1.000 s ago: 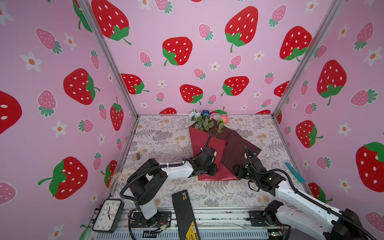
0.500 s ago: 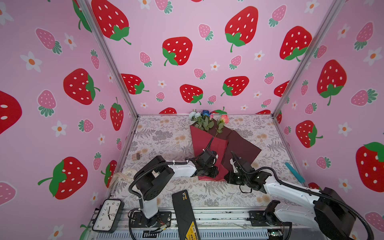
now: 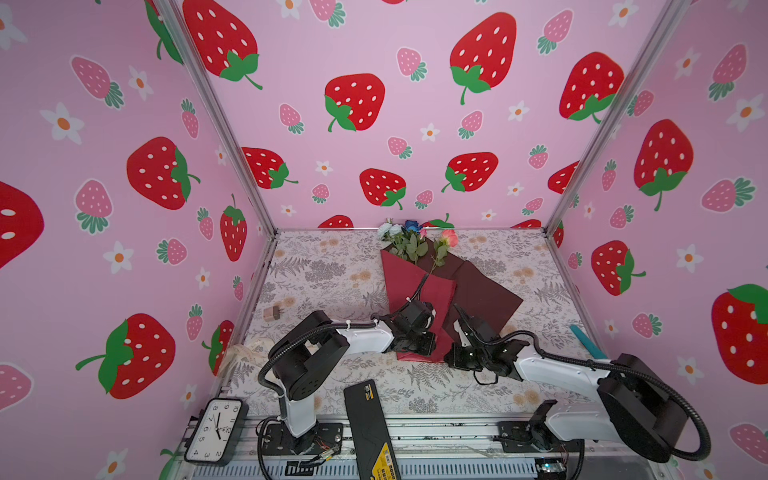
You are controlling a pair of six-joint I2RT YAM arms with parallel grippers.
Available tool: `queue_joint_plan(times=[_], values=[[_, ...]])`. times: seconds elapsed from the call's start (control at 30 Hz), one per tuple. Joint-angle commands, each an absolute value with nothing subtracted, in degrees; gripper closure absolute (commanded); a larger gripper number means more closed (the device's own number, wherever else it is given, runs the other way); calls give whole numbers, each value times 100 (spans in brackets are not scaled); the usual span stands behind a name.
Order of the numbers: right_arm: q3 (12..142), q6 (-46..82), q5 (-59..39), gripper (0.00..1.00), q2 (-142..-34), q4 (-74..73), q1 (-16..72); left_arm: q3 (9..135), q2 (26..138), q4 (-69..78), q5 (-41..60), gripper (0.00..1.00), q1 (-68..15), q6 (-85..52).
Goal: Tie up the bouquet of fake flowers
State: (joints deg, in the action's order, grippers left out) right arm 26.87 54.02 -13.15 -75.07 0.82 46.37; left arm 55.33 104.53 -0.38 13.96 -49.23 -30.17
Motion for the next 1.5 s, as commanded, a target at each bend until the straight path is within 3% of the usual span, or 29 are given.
queue_joint_plan(times=[0.0,1.47], values=[[2547,5587,-1220,97,-7554,-55,4557,5668,10556,-189,1371,75,-4938,-3089],[1938,5463,-371,96,-5833,2175,3468,5485,10407,-150,1278,77,-4869,-3217]])
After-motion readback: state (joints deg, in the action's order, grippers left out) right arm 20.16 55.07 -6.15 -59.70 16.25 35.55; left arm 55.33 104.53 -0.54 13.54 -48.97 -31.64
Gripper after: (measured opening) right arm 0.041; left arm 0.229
